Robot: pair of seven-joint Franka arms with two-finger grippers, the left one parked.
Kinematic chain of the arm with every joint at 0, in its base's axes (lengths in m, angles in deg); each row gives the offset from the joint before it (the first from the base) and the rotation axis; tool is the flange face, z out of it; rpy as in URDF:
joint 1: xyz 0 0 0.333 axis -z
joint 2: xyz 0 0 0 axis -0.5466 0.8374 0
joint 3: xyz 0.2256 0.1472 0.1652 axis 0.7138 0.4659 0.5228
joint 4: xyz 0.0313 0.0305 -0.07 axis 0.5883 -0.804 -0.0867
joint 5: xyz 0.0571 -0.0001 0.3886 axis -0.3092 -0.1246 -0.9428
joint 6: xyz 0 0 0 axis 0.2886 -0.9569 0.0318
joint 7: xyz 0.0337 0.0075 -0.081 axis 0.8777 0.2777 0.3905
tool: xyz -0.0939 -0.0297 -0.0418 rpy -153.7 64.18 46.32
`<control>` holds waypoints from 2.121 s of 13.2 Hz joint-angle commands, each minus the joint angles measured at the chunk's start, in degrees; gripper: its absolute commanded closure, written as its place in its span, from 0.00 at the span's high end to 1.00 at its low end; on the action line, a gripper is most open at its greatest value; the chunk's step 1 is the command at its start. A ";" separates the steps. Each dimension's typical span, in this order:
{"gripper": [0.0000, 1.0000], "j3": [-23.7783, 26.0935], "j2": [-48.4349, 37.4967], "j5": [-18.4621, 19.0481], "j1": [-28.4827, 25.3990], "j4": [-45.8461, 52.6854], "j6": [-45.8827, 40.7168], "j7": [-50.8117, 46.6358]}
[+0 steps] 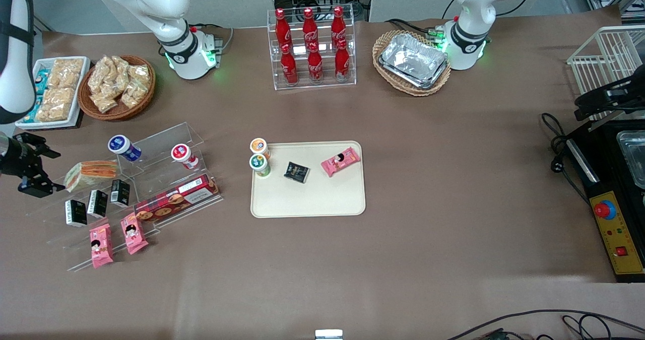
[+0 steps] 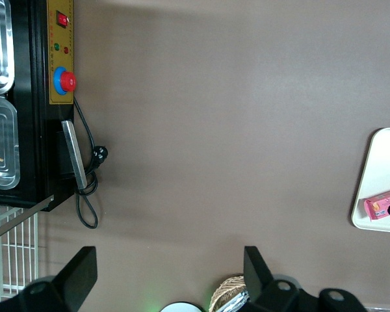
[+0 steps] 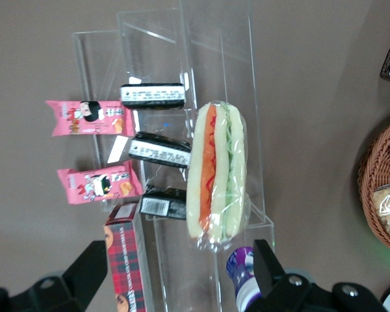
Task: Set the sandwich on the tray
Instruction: 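Close the right gripper on the wrapped sandwich and lift it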
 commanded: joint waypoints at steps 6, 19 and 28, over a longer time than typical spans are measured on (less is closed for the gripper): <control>1.00 0.58 3.00 0.47 2.01 -6.02 7.39 -2.94; 0.00 0.49 1.17 1.00 3.41 -11.30 11.53 -2.16; 0.00 4.52 -4.82 -9.01 0.88 7.76 -12.18 -3.09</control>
